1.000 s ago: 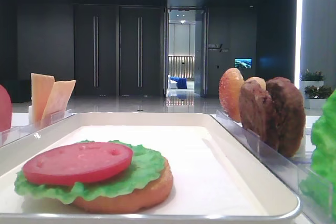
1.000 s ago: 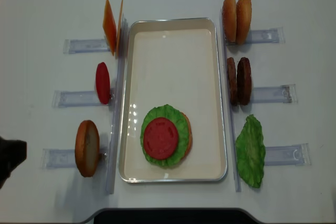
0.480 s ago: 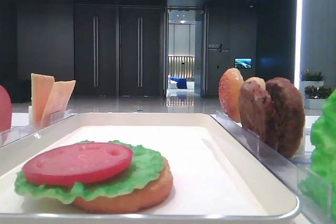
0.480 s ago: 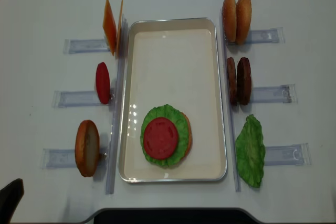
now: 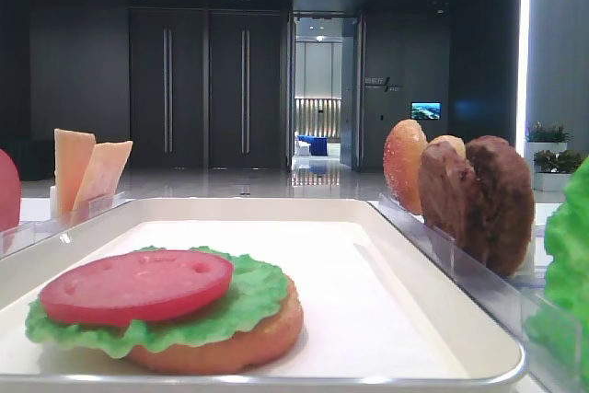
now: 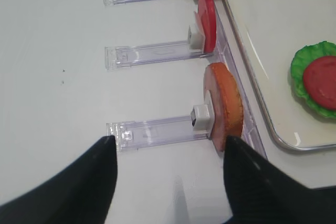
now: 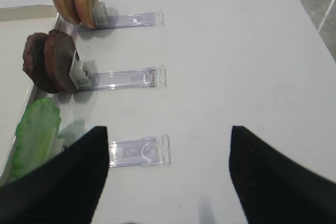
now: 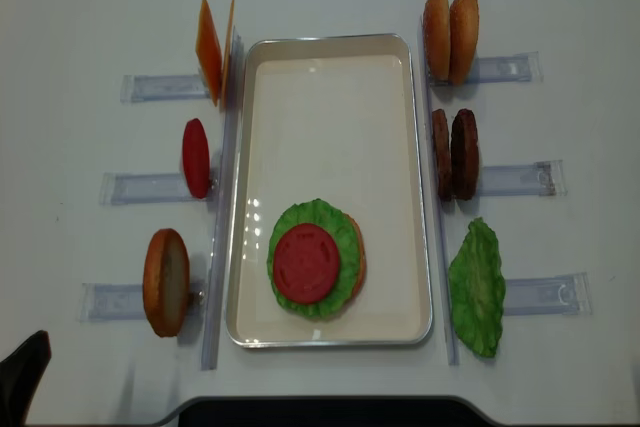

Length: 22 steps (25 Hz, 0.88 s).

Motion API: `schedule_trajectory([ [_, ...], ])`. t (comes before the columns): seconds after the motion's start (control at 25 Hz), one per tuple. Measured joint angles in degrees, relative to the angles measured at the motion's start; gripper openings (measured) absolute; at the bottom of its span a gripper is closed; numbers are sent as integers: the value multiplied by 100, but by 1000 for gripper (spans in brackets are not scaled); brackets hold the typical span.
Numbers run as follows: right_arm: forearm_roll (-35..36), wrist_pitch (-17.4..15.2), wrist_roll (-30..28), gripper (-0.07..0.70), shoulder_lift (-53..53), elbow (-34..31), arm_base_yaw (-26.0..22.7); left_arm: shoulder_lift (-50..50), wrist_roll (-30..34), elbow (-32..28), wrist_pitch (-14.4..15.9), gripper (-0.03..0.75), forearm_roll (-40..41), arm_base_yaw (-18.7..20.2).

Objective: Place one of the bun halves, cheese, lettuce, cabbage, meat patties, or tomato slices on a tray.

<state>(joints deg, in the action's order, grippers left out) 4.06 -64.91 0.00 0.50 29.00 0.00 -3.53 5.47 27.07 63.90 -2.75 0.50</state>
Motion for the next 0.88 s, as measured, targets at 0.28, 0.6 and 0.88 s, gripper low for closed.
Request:
schedule_trajectory([
  [0.28, 0, 0, 0, 465, 0, 0, 0, 0, -12, -1, -11, 468, 0, 0],
  [0.6, 0, 0, 0, 465, 0, 0, 0, 0, -24, -1, -11, 431, 0, 0],
  [0.88, 0, 0, 0, 465, 0, 0, 0, 0, -36, -1, -11, 429, 0, 0],
])
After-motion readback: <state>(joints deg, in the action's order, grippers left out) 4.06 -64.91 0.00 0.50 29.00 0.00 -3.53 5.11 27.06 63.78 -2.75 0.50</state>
